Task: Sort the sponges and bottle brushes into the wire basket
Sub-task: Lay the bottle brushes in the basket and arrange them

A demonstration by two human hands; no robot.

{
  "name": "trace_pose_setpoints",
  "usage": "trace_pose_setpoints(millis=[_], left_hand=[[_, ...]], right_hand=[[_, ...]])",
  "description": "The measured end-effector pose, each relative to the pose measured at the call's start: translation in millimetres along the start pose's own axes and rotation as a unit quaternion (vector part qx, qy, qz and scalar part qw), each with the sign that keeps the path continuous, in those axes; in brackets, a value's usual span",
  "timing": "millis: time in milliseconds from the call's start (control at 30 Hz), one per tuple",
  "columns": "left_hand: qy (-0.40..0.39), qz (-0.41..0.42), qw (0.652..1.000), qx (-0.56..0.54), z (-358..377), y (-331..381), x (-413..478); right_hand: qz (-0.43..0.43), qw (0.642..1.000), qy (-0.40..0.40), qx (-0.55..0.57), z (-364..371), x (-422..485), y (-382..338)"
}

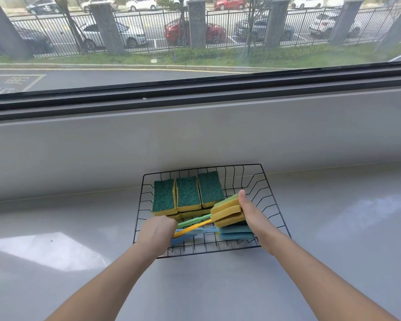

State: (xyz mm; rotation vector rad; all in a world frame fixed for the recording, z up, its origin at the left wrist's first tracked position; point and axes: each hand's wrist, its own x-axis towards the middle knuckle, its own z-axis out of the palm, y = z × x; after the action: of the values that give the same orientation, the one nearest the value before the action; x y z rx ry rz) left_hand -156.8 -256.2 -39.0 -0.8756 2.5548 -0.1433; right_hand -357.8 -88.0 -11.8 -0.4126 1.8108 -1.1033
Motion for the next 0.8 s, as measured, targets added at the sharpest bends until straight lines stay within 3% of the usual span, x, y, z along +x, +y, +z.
trace_pose_setpoints(millis=[533, 800], left_hand=[[0.102, 0.031, 0.981, -0.159, 14, -4, 4], [0.101, 0.06, 0.973, -0.199, 10, -13, 1]], right_hand=[[-0.02, 1.0, 0.0, 0.011, 0, 0, 0], [-0.014, 1.0, 0.003, 0.008, 0, 1, 1]])
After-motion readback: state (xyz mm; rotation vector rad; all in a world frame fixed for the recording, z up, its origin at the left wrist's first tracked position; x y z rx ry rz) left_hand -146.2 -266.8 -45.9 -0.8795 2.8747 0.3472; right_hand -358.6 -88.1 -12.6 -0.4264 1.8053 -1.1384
